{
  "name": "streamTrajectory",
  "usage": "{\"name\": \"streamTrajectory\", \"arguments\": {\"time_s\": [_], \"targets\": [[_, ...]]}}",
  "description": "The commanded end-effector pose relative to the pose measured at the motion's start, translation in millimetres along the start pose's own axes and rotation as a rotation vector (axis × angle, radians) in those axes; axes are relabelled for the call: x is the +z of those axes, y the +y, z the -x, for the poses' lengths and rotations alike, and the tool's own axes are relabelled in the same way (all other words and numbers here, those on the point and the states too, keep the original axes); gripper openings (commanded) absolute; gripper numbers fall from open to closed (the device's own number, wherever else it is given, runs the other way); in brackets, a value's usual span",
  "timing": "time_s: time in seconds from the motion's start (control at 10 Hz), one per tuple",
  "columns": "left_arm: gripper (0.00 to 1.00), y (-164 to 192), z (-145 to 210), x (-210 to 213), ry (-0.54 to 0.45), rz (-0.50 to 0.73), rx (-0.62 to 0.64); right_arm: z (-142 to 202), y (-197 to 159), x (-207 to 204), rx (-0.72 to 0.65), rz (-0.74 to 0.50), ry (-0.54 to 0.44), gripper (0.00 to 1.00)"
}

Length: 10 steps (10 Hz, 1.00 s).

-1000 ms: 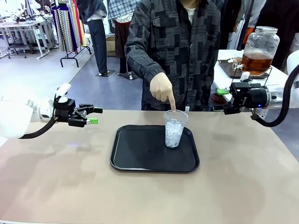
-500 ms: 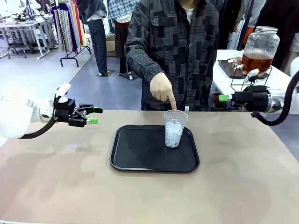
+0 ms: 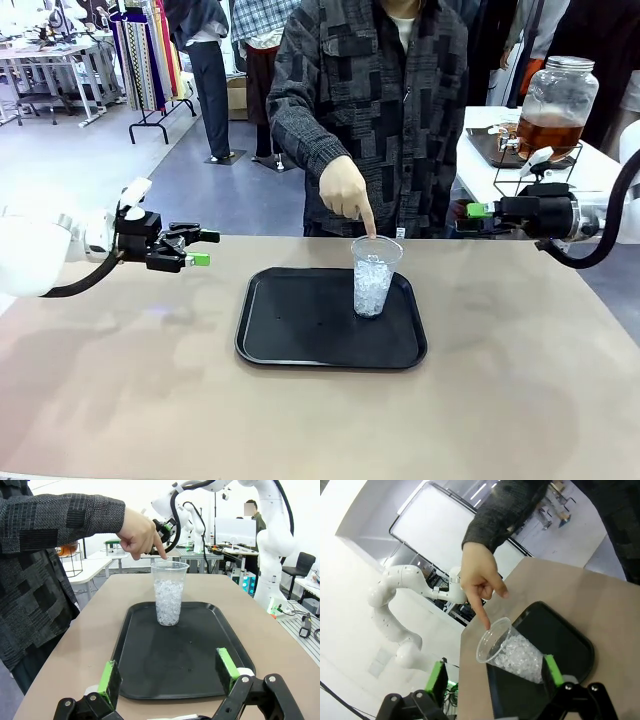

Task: Pour the drink into the iced cup.
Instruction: Pick up the iced cup indicated by the human and present it to them.

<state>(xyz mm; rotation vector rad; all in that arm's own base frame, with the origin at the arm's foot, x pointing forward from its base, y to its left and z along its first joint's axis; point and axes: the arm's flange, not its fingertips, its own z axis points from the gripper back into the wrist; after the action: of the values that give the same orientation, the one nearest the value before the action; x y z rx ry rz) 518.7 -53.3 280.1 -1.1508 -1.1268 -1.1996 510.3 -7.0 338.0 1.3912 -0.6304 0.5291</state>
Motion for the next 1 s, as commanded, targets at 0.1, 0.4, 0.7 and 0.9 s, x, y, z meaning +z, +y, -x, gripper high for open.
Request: {"name": "streamTrajectory", "arguments": {"time_s": [0.1, 0.4, 0.7, 0.9], "targets": [[1.00, -1, -2, 0, 0.001, -0.001, -0.002, 11, -11, -7, 0.360, 0.000, -0.040, 1.00], [1.00, -1, -2, 0, 0.001, -0.001, -0.002, 21, -22, -22, 0.647, 0.003, -0.006, 1.00], [1.00, -1, -2, 0, 0.001, -0.001, -0.002, 33, -36, -44, 0.779, 0.006, -0.033, 1.00], [1.00, -1, -2, 0, 0.001, -0.001, -0.002, 35, -41, -50, 0.764, 0.004, -0.003, 1.00]]}}
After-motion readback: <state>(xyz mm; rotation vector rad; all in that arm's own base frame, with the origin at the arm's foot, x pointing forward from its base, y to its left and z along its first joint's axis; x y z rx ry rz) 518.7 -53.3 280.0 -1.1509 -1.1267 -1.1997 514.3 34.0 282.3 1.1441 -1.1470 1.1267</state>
